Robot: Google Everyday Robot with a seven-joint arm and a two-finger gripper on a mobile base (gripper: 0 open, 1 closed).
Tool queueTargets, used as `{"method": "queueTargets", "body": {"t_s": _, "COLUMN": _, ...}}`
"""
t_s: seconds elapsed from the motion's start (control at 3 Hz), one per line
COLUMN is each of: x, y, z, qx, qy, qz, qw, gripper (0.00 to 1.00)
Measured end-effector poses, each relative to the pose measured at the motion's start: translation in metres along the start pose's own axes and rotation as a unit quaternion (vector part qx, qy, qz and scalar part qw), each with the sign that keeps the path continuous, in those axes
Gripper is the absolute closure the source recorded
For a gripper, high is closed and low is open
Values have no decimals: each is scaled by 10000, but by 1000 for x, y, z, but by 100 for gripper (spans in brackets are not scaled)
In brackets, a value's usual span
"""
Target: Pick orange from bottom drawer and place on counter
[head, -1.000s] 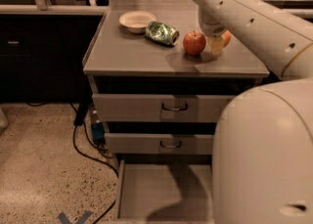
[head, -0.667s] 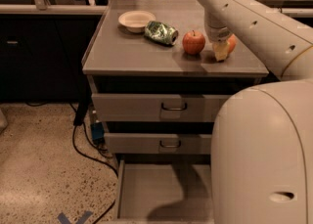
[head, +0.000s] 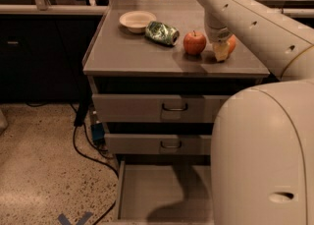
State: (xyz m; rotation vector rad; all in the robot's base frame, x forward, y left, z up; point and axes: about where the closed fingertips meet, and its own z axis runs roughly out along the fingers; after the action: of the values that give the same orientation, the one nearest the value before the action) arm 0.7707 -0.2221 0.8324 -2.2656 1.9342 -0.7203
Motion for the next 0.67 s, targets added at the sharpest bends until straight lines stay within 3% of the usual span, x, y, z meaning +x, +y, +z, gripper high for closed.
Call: {"method": "queueTargets", "body": {"t_s": 0.67, "x": 0, "y": 0, "z": 0, "qx": 0, "qy": 0, "qz": 0, "qw": 10000, "gripper": 28}}
